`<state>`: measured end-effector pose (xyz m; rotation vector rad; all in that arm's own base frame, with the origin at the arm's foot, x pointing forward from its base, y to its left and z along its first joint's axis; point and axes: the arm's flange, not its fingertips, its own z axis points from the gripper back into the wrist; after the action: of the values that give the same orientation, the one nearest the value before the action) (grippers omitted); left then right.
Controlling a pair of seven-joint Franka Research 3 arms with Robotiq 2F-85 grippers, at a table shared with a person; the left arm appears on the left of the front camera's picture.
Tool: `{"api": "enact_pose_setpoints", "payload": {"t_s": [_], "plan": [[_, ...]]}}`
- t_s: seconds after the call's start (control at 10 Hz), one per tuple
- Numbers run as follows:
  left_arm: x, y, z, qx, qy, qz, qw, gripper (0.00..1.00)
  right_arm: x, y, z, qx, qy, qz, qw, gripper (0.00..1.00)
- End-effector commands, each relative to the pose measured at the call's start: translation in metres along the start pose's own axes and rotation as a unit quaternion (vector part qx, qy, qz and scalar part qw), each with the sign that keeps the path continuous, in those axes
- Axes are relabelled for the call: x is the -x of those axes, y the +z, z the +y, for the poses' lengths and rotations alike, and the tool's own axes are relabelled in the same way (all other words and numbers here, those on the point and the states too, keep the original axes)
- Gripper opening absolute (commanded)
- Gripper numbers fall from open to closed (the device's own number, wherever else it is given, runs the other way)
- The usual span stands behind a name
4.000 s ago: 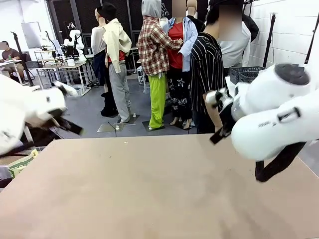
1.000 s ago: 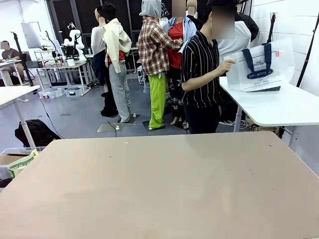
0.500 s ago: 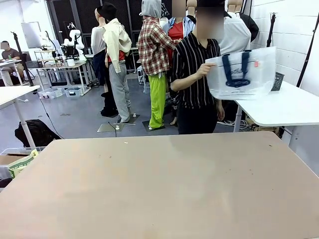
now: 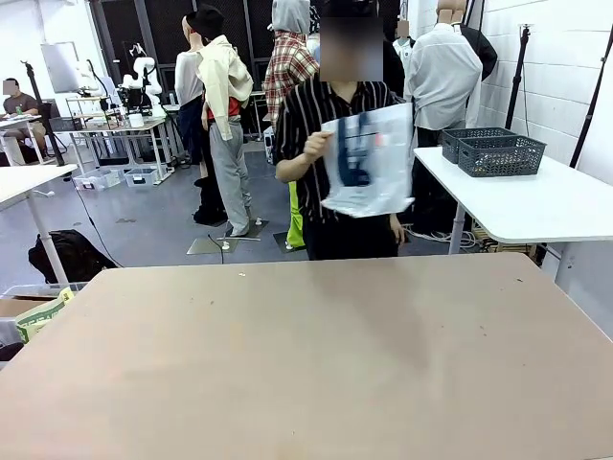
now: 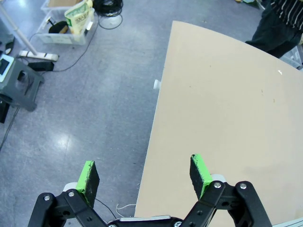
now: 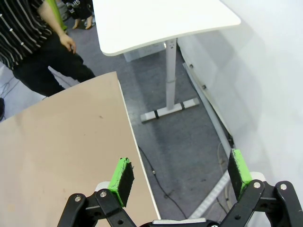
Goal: Transfer purchased items from the store into the shopping bag.
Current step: Open the Reusable shopping bag in the center of the table.
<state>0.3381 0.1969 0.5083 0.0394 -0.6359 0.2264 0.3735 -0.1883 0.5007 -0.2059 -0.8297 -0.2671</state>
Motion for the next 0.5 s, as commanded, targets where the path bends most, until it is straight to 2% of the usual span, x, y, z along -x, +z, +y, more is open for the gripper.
{"api": "enact_pose_setpoints", "payload": {"t_s": [0.0, 0.4], "plan": [[0.0005, 0.0000, 0.0017, -0.004, -0.006, 0.001, 1.000, 1.00, 0.0006, -0.0001, 0.0016, 0.003, 0.006, 0.003, 1.000, 1.00], [0.0005, 0.0000, 0.0017, -0.004, -0.006, 0.001, 1.000, 1.00, 0.0006, -0.0001, 0.0016, 0.003, 0.006, 0.003, 1.000, 1.00]]}}
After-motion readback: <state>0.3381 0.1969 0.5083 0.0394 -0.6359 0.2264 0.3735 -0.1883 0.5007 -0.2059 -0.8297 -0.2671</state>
